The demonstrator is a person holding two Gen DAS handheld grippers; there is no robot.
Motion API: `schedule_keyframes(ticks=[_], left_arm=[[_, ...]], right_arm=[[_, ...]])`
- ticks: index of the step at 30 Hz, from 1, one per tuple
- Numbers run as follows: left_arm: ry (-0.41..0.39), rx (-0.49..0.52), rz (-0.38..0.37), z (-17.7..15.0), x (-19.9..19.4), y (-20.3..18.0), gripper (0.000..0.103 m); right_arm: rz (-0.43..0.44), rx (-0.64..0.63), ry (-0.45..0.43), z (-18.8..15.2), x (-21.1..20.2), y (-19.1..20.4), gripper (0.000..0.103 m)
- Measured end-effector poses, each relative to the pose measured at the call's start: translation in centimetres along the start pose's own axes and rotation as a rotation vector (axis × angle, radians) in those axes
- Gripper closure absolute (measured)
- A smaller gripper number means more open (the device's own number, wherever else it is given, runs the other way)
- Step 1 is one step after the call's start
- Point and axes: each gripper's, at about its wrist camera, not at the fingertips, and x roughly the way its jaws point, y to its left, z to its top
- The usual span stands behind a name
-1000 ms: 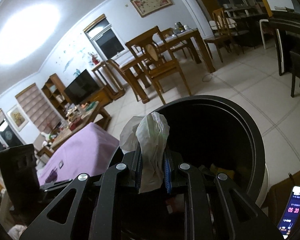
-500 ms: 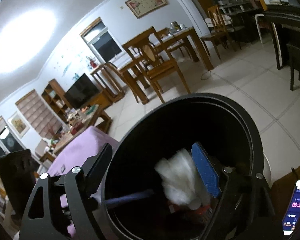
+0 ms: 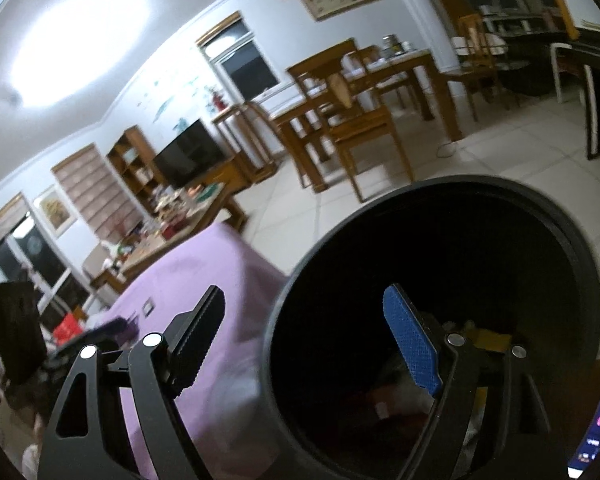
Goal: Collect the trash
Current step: 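Grasp the purple spray bottle with the right tool while the left tool grasps the battery card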
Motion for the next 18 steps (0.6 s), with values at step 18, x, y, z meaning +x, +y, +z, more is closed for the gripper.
schedule_keyframes(ticks=[18], left_arm=[[0.219, -0.183, 0.285, -2.5, -5.5, 21.7, 0.036]], right_arm=[[0.367, -0.599, 0.33, -4.2, 13.4, 26.0, 0.025]])
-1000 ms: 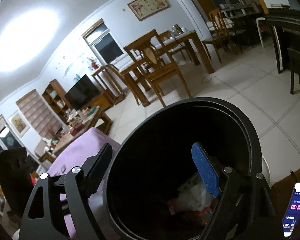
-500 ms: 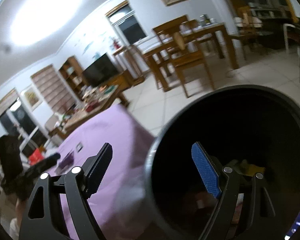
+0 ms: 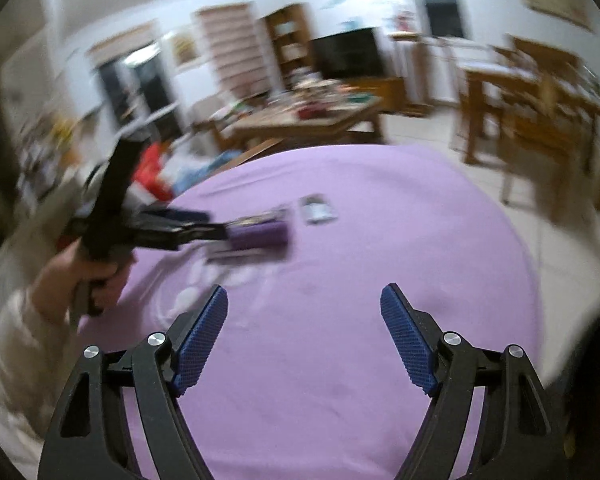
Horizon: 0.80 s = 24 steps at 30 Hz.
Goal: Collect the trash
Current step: 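Grasp the purple spray bottle with the right tool while the left tool grasps the battery card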
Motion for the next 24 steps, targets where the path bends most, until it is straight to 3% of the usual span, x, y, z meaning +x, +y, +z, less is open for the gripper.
schedule_keyframes(ticks=[5, 8, 14, 16, 21, 24], left_arm=[[0.006, 0.022, -0.004, -0.2, 0.3, 0.5, 0.035], [0.011, 0.028, -0.001, -0.1, 0.4, 0.9, 0.035], [0.001, 0.002, -0.026, -0.4, 0.2, 2.3, 0.036], [-0.009, -0.007, -0.027, -0.6, -0.1, 2.9, 0.036], [-0.035, -0.019, -0.043, -0.4, -0.6, 3.5, 0.034], [-0.052, 0.007, -0.047, -0.4, -0.9, 3.1, 0.034]], right_arm=[[0.043, -0.269, 0.107, 4.1, 7.4, 4.4, 0.025], [0.045, -0.375, 0.149, 4.5, 10.5, 5.0, 0.025], [0.115, -0.42, 0.262, 6.3, 16.2, 5.4, 0.025], [0.129, -0.423, 0.319, 5.6, 17.1, 5.8, 0.038], [0.116, -0.381, 0.316, 5.3, 16.3, 7.6, 0.075], [0.107, -0.312, 0.314, 4.7, 15.0, 7.5, 0.078]])
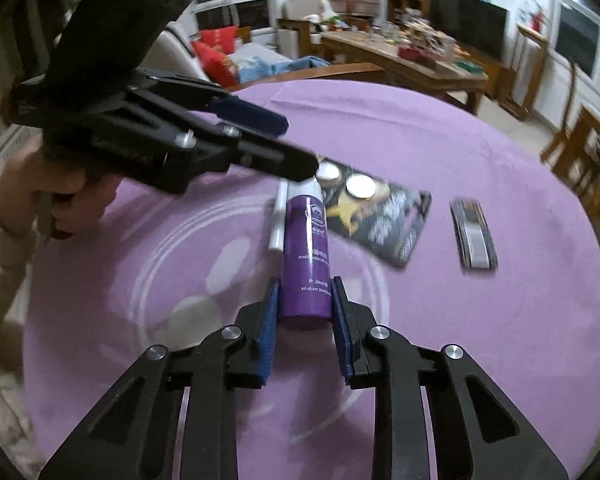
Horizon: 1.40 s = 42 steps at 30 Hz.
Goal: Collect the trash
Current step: 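Grasp the purple spray bottle with the right tool while the left tool grasps the battery card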
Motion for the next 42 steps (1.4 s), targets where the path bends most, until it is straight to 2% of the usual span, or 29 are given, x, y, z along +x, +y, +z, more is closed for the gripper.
schedule_keyframes(ticks=[4, 8, 12, 15, 16, 18, 19, 21, 23, 24, 25, 26, 27, 28, 31, 32, 33, 38, 40, 41, 42], left_arm=[[0.003, 0.078, 0.034, 0.4, 0.6, -1.2, 0.034], [0.04, 0.209, 0.099, 0.6, 2.6, -3.4, 0.034], [0.103, 0.323, 0.162, 1.0, 4.9, -5.2, 0.033], [0.123, 0.307, 0.136, 1.9, 5.4, -4.9, 0.033], [0.139, 0.274, 0.107, 2.1, 5.6, -4.3, 0.033], [0.14, 0.26, 0.083, 2.2, 5.5, -3.9, 0.034], [0.139, 0.261, 0.08, 1.9, 5.4, -4.0, 0.034], [0.141, 0.265, 0.072, 1.5, 5.2, -4.2, 0.034], [0.142, 0.281, 0.058, 0.7, 4.7, -4.7, 0.034], [0.142, 0.286, 0.054, 0.5, 4.6, -4.9, 0.034], [0.143, 0.293, 0.05, 0.2, 4.4, -5.2, 0.034], [0.144, 0.298, 0.048, -0.1, 4.2, -5.4, 0.034], [0.143, 0.297, 0.049, -0.1, 4.2, -5.4, 0.034], [0.139, 0.292, 0.056, -0.1, 4.2, -5.2, 0.033], [0.097, 0.242, 0.138, 0.3, 4.4, -4.1, 0.028], [0.096, 0.226, 0.14, 0.4, 4.5, -3.7, 0.02], [0.094, 0.211, 0.131, 0.5, 4.7, -3.3, 0.019], [0.114, 0.223, 0.096, 0.5, 4.7, -3.7, 0.019], [0.09, 0.226, 0.093, 0.3, 4.4, -4.2, 0.046], [0.076, 0.199, 0.106, 0.2, 4.2, -4.1, 0.046], [0.061, 0.177, 0.124, 0.1, 4.0, -4.0, 0.066]], right_arm=[[0.012, 0.172, -0.004, -2.9, -2.1, -1.6, 0.078], [0.0, 0.291, -0.034, -6.4, -4.4, -3.4, 0.078], [-0.043, 0.348, -0.041, -8.9, -5.9, -4.2, 0.078], [-0.052, 0.349, -0.037, -9.1, -6.3, -4.5, 0.076], [-0.043, 0.35, -0.038, -9.5, -6.2, -4.5, 0.072], [-0.056, 0.353, -0.048, -9.7, -6.1, -4.2, 0.038], [-0.075, 0.348, -0.059, -9.6, -6.1, -4.1, 0.034], [-0.069, 0.337, -0.081, -9.8, -6.1, -3.6, 0.033], [-0.077, 0.323, -0.076, -8.9, -4.9, -3.6, 0.033], [-0.082, 0.317, -0.062, -8.6, -4.6, -3.4, 0.039], [-0.089, 0.311, -0.058, -8.3, -4.3, -3.1, 0.046], [-0.097, 0.306, -0.043, -8.0, -3.8, -2.9, 0.067], [-0.124, 0.298, -0.031, -7.7, -3.5, -2.7, 0.075], [-0.133, 0.296, -0.03, -7.5, -3.3, -2.7, 0.075], [-0.123, 0.325, -0.04, -7.5, -3.3, -3.1, 0.076], [-0.11, 0.342, -0.047, -7.6, -3.4, -3.3, 0.077], [-0.096, 0.362, -0.054, -7.8, -3.5, -3.7, 0.077], [-0.057, 0.411, -0.072, -8.1, -3.8, -4.3, 0.077], [-0.049, 0.422, -0.078, -8.1, -3.8, -4.4, 0.077], [-0.046, 0.427, -0.08, -8.1, -3.9, -4.4, 0.077], [-0.048, 0.437, -0.085, -8.1, -4.0, -4.5, 0.077]])
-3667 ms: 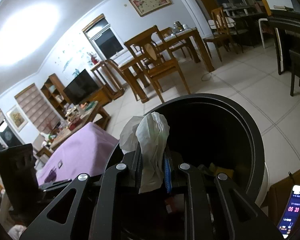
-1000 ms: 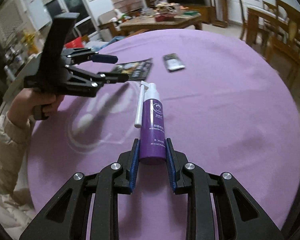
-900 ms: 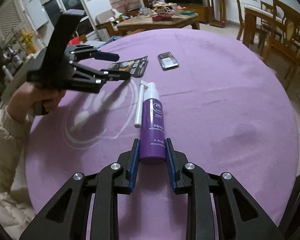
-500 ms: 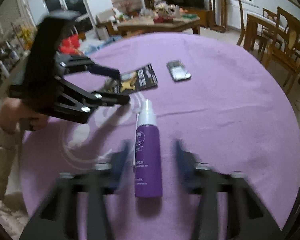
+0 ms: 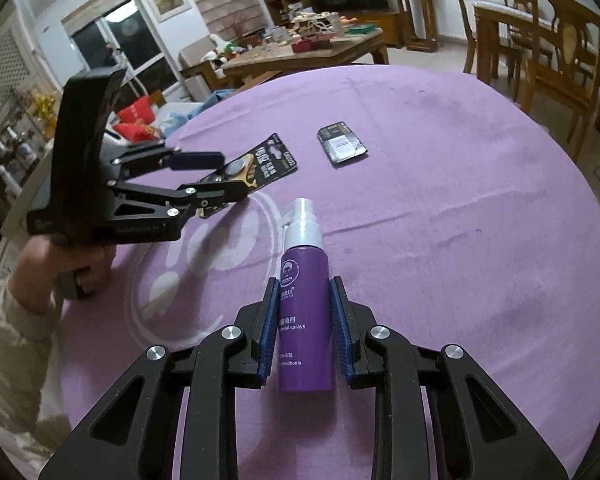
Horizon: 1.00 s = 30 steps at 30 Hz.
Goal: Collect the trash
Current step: 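Grasp the purple spray bottle with the right tool while the left tool grasps the battery card, then carry the battery card and spray bottle over the bin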
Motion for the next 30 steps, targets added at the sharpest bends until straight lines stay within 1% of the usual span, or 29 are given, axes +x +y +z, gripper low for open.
schedule_keyframes(ticks=[1, 2, 3, 5, 7, 8, 9, 10, 11, 13, 14, 15, 16, 17, 18, 19, 20, 21, 23, 24, 25, 26, 28, 30], left_arm=[[-0.015, -0.029, 0.044, -0.1, -0.1, 0.4, 0.073], [-0.023, -0.095, 0.012, -0.3, -0.3, 1.4, 0.074], [-0.03, -0.127, -0.012, -0.4, -0.4, 1.9, 0.079], [-0.036, -0.175, -0.046, -0.5, -0.5, 2.9, 0.085], [-0.041, -0.213, -0.107, -0.6, -0.6, 3.5, 0.086], [-0.044, -0.218, -0.116, -0.5, -0.6, 3.6, 0.086], [-0.047, -0.215, -0.112, -0.4, -0.6, 3.5, 0.083], [-0.052, -0.206, -0.098, -0.2, -0.5, 3.3, 0.083], [-0.053, -0.191, -0.08, 0.2, -0.4, 3.1, 0.081], [-0.044, -0.166, -0.07, 1.0, -0.1, 2.3, 0.06], [-0.048, -0.153, -0.062, 1.0, -0.2, 2.0, 0.032], [-0.055, -0.136, -0.047, 1.3, -0.1, 1.6, 0.012], [-0.059, -0.113, -0.023, 1.5, -0.1, 1.1, 0.011], [-0.055, -0.08, -0.003, 2.1, 0.1, 0.4, 0.011], [-0.042, -0.063, -0.003, 2.4, 0.5, -0.1, 0.012], [-0.009, -0.036, 0.003, 2.7, 1.3, -0.6, 0.014], [0.015, -0.019, 0.019, 3.0, 2.0, -1.0, 0.026], [0.029, -0.005, 0.037, 3.2, 2.7, -1.3, 0.03], [0.019, -0.035, 0.028, 3.8, 3.0, -1.0, 0.033], [0.017, -0.037, 0.038, 3.9, 3.1, -0.9, 0.037], [0.013, -0.034, 0.031, 3.9, 3.1, -0.9, 0.041], [0.013, -0.029, 0.031, 3.8, 3.0, -0.9, 0.044], [0.005, -0.034, 0.022, 3.3, 2.8, -0.8, 0.044], [-0.02, -0.066, -0.01, 2.8, 2.3, -0.5, 0.044]], right_arm=[[-0.002, 0.008, -0.007, 0.0, -0.1, -0.1, 0.077], [-0.001, 0.014, -0.016, -0.1, -0.3, -0.1, 0.077], [-0.002, 0.017, -0.027, -0.1, -0.5, -0.2, 0.077], [0.007, 0.029, -0.045, -0.2, -0.8, -0.3, 0.077], [0.036, 0.049, -0.057, -0.3, -1.1, -0.5, 0.077], [0.045, 0.063, -0.06, -0.2, -1.0, -0.9, 0.077], [0.059, 0.081, -0.063, -0.2, -1.0, -1.2, 0.077], [0.068, 0.092, -0.066, -0.2, -1.1, -1.3, 0.077], [0.07, 0.097, -0.069, -0.3, -1.2, -1.4, 0.077], [0.077, 0.104, -0.075, -0.2, -1.4, -1.5, 0.077], [0.079, 0.109, -0.074, -0.3, -1.4, -1.5, 0.077], [0.082, 0.113, -0.073, -0.3, -1.4, -1.4, 0.077], [0.086, 0.117, -0.071, -0.3, -1.4, -1.5, 0.077], [0.088, 0.119, -0.069, -0.3, -1.5, -1.7, 0.077], [0.09, 0.12, -0.069, -0.4, -1.7, -1.7, 0.077], [0.089, 0.119, -0.07, -0.4, -1.7, -1.7, 0.077], [0.092, 0.122, -0.072, -0.4, -1.8, -1.7, 0.077], [0.096, 0.125, -0.074, -0.4, -1.8, -1.8, 0.077], [0.102, 0.13, -0.077, -0.4, -2.0, -2.0, 0.077], [0.103, 0.133, -0.079, -0.5, -1.9, -1.9, 0.077], [0.105, 0.136, -0.08, -0.5, -1.8, -1.7, 0.077], [0.107, 0.137, -0.08, -0.6, -1.8, -1.7, 0.077], [0.114, 0.14, -0.081, -0.6, -1.9, -1.6, 0.077], [0.116, 0.141, -0.081, -0.6, -1.8, -1.7, 0.077]])
